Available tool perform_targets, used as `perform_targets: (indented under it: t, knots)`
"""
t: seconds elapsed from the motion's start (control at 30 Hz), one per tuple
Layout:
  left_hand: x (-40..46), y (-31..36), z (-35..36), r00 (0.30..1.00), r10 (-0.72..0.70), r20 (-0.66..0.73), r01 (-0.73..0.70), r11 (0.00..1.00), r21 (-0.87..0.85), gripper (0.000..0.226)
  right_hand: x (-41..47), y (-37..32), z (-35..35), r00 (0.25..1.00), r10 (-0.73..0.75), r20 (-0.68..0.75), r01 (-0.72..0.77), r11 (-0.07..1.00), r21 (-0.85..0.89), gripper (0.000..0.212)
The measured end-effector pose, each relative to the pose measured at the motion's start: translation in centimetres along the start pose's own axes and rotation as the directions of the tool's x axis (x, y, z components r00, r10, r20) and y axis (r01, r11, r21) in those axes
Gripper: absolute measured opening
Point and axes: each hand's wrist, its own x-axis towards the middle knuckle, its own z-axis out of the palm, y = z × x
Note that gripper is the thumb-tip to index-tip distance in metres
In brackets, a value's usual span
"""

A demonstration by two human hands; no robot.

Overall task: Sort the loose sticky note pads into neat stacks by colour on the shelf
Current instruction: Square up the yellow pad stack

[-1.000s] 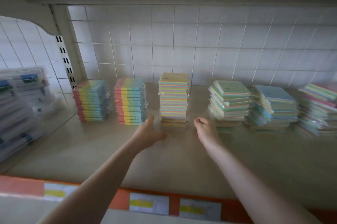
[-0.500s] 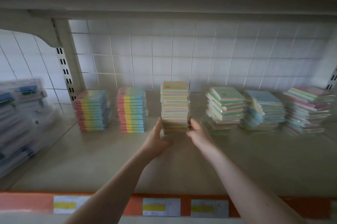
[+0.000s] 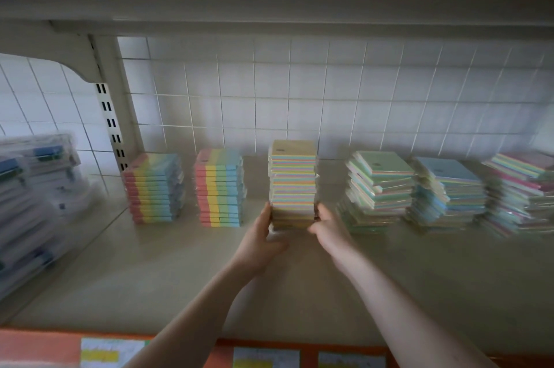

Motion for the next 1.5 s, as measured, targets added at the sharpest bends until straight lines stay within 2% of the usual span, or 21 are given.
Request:
perform_targets:
  t: [0.13,0.23,0.37,0.57,0.9,1.07,1.3,1.43,1.5]
  knots:
    - [0.4,1.3,-0.5,0.998,-0.027,-0.062,0.025,0.999,-0.033,0.098,1.5,-1.0,-0.1,0.994,-0.089,-0.066,0.090,0.996,0.024,0.077]
    - [1.4,2.6,-1.0,0.996,0.033,-0.087,-0.034,0.999,-0.004,0.100,2.1,-1.7,-0.1,0.988,-0.144,-0.056,0.147,0.988,0.052,0.080]
    - [2.2,4.2,-1.7,0.994,0.076,-0.084,-0.075,0.997,0.010,0.101,2.0,-2.4,-0.8,0.990,-0.134,-0.043,0.138,0.986,0.091,0.083]
    - [2.5,5.3,-1.6,0.994,0.085,-0.073,-0.082,0.996,0.035,0.099,3.0,-3.0,-0.4,0.979,-0.200,-0.046,0.204,0.973,0.109,0.092]
    - [2.5,5.3,-1.6,0.989,0.112,-0.098,-0.111,0.994,0.011,0.096,2.4,-4.3,-1.1,0.979,-0.200,-0.026,0.202,0.972,0.121,0.081]
    - [2.3,5.6,-1.5,0.992,0.091,-0.090,-0.091,0.996,0.011,0.098,2.2,-4.1,-1.3,0.979,-0.202,-0.010,0.202,0.978,0.058,0.084]
    - [0.9,5.3,-1.4,0.993,0.000,-0.115,0.007,0.998,0.065,0.095,-0.6,-3.1,-3.4,0.986,-0.088,-0.145,0.082,0.995,-0.049,0.067]
    - [-0.5,5.3,-1.1,0.993,-0.044,-0.114,0.055,0.994,0.094,0.093,-2.5,-1.2,-4.3,0.968,-0.057,-0.244,0.031,0.993,-0.110,0.032]
    - [-1.3,5.7,-0.9,0.991,-0.081,-0.106,0.094,0.988,0.120,0.089,-3.0,0.2,-4.8,0.956,-0.026,-0.294,0.002,0.996,-0.084,0.034]
